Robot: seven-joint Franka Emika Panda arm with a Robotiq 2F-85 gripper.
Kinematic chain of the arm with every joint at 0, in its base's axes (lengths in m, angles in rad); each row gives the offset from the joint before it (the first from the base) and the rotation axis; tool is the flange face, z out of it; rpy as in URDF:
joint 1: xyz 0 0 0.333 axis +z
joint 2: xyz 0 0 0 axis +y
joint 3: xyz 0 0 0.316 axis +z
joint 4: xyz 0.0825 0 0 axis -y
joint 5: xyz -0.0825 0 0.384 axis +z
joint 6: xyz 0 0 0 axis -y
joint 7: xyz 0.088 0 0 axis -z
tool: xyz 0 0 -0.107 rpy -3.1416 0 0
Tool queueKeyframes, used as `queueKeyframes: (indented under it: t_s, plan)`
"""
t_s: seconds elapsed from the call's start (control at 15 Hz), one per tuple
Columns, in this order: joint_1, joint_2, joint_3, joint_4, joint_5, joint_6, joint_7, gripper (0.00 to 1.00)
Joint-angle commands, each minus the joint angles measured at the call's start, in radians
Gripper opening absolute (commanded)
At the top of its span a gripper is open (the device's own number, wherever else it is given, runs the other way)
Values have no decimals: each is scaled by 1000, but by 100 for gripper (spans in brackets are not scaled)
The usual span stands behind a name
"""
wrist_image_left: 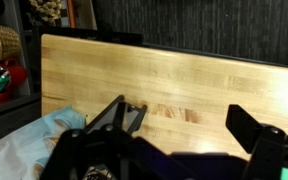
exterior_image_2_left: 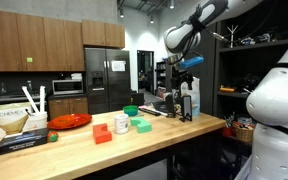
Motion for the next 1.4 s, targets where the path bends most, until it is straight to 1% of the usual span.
queueKeyframes:
  t_s: [0.0,0.2,0.4,0.53,0.73,0.8,0.93,1.0,1.13,1.33]
  plan:
    - [17,5,-8,9,-3,-18,22,100]
    - [30,-1,-4,7,-1,-13,16,100]
    - [41,-10,-4,-8,-8,51,25,100]
    - [46,-15,-6,-20,1,125,38,100]
    - [41,-23,-9,-62,-16,308,37,100]
    - [38,-20,-8,-74,-22,359,31,100]
    - [46,-23,-23,-102,5,450,-7,100]
    - [48,-21,-26,-109,14,475,-22,100]
    - [64,-20,-44,-119,58,482,-73,100]
    - [99,-24,-80,-119,143,437,-192,100]
